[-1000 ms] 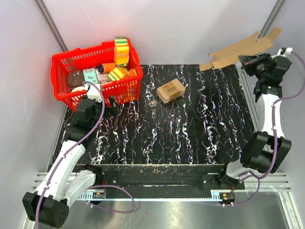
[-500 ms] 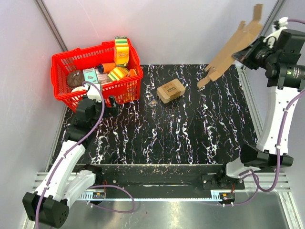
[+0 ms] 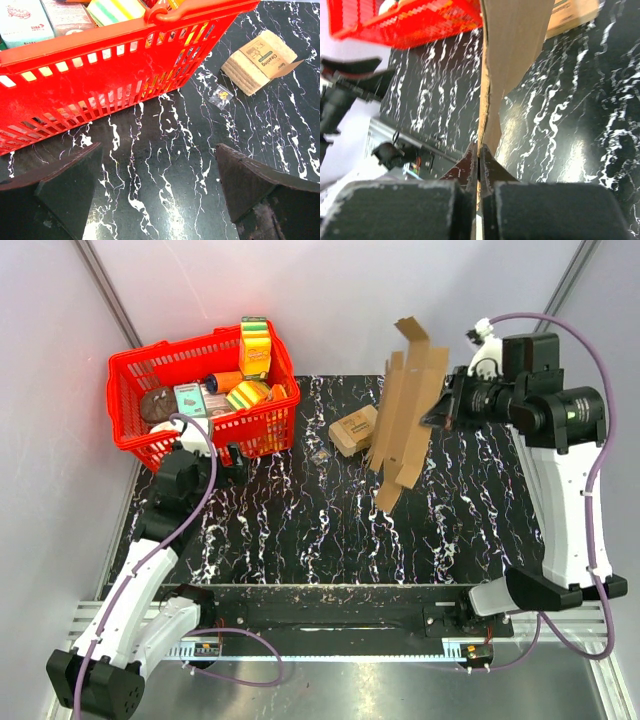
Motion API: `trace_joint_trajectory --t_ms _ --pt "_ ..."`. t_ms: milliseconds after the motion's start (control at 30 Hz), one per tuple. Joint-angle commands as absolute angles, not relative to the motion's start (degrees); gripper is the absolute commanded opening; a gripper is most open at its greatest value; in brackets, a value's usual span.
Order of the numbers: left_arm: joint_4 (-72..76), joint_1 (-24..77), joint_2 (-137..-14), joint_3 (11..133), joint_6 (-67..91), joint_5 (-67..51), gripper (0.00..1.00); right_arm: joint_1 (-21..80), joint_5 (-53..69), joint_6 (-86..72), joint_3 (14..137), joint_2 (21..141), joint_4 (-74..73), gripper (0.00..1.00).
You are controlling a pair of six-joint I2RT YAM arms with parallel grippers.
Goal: Fold the paper box
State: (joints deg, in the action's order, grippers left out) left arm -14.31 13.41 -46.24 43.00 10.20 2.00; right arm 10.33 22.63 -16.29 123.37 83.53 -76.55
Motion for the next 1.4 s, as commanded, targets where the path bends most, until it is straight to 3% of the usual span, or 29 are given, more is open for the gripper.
trace_joint_trajectory --t_ms 0,500,700,900,1167,1367 --pt "-11.3 13.3 -45.4 42.6 11.0 0.4 0.99 15.7 24.1 -14.7 120.4 79.3 -85.4 0.00" --pt "-10.6 13.3 -45.3 42.2 11.1 -1.8 0.99 37.7 24.3 -12.3 105.7 78.6 -89.7 0.00" --pt "-10.6 13.3 -45.3 42.1 11.1 -1.8 0.99 38.9 30.2 -11.3 98.3 77.5 -80.8 0.00" --pt "-10.5 13.3 -45.3 42.1 11.0 -2.6 0.99 38.9 30.6 -9.8 92.6 77.8 -76.0 0.07" --pt "-10.5 13.3 -45.7 42.1 11.1 -3.2 0.99 38.4 11.6 -10.5 87.8 79.5 -73.4 0.04" --pt "-10.5 13.3 -45.8 42.1 11.0 -3.5 0.99 36.3 6.0 -7.1 88.2 84.4 -70.0 0.04"
